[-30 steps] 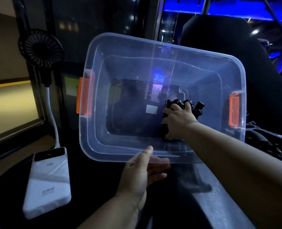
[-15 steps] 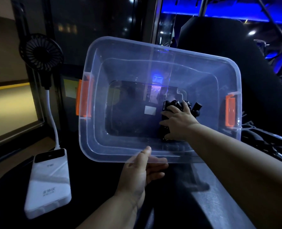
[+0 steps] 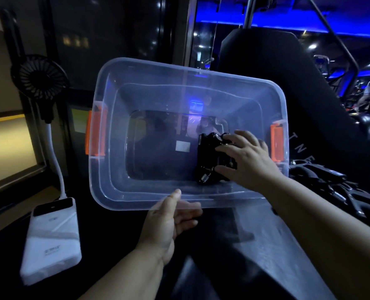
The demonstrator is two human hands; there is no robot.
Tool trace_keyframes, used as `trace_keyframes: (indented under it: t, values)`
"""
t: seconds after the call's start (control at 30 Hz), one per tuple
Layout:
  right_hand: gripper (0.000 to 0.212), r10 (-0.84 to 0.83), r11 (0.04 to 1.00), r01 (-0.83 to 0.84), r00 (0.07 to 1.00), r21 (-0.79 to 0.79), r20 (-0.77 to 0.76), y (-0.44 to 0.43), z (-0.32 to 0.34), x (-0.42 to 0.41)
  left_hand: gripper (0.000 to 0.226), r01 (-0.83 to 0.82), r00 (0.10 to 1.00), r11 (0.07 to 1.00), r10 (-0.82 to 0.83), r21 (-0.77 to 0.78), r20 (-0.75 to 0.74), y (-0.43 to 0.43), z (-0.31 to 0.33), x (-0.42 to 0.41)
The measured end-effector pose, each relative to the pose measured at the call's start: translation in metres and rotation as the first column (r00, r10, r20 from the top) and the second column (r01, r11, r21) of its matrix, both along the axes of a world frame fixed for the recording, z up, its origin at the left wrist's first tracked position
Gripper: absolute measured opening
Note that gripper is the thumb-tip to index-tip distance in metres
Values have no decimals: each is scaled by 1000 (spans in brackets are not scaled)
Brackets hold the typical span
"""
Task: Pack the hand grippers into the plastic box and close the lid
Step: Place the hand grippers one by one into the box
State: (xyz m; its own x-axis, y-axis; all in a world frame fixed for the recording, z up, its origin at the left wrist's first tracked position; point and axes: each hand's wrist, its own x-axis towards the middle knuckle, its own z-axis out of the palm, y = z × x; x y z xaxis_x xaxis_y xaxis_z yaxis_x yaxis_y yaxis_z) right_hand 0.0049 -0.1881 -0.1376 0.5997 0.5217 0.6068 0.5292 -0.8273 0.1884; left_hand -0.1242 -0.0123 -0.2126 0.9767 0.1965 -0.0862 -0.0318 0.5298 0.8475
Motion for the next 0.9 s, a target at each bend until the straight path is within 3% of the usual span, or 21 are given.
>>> trace_keyframes:
  t: [0.1,0.17,0.3,0.37,0.5,0.67,0.73,0.9]
  values:
    - [44,48,978,-75,989,196,138,-34,-9,-17,34,0,1000,1000,0,1,3,-1,0,-1]
    - [40,9,948,-56,989,315,149,-58,-17,-30,35,-2,1000,1000,2,-4,3,0,0,-1]
    - [45,-114,849,75,993,523,42,-105,-37,-49,33,8,1000,1000,-8,-13,5,-1,-1,-2]
    - [42,-214,786,222,973,578,-83,-125,-45,-51,34,12,1000,1000,-12,-5,7,-1,-1,-1]
    - [39,-399,718,511,858,473,-323,-150,-65,-50,35,6,1000,1000,-6,11,6,-3,-3,-1]
    - [63,-496,695,695,649,184,-576,-154,-73,-51,35,4,1000,1000,-4,27,7,-3,-5,-1]
    - [65,-502,701,697,632,149,-590,-155,-74,-51,35,2,1000,1000,-3,29,10,-3,-6,0]
    - [37,-482,695,690,654,199,-582,-156,-71,-50,37,-1,1000,999,1,37,15,-4,-6,1]
